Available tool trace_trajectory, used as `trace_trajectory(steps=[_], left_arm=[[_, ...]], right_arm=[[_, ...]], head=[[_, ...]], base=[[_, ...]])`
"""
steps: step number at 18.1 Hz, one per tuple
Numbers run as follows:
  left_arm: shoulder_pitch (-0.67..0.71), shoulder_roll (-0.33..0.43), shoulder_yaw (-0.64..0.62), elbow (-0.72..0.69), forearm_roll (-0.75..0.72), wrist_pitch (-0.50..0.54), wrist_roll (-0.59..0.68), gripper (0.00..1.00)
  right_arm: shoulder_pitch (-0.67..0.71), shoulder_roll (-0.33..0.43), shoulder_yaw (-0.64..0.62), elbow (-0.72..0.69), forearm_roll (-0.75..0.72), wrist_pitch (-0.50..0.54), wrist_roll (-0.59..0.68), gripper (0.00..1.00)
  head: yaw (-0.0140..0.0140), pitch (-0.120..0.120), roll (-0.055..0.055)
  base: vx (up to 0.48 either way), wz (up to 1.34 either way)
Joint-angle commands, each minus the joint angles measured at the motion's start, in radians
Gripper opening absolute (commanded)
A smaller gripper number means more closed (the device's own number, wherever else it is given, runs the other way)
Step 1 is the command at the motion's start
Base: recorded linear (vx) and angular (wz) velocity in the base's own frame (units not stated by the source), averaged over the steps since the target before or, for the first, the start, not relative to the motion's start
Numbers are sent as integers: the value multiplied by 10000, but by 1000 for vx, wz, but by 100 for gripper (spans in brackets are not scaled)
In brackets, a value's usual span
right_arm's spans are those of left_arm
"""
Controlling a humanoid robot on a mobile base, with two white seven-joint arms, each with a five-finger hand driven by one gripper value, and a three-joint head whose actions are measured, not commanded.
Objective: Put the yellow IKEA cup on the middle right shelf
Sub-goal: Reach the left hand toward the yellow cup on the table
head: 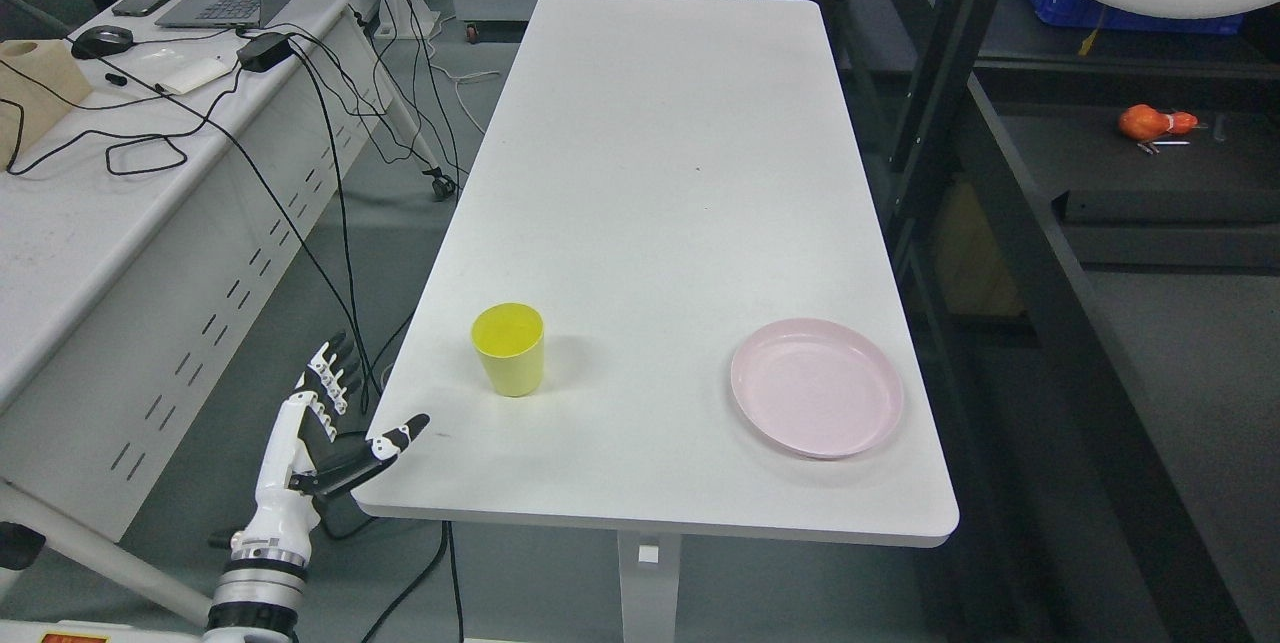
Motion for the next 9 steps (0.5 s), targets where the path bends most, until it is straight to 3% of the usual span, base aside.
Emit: trace_trajectory(steps=[1,9], left_arm=[[-348,184,-83,537,0,-13,-39,99],[-441,175,-1033,568,0,-120,-162,99]], right_arm=[[108,-174,168,0,-246,7,-2150,99],[108,-174,168,0,-246,7,-2150,99]], head=[[0,0,0],[0,0,0]], base=[[17,0],[11,0]])
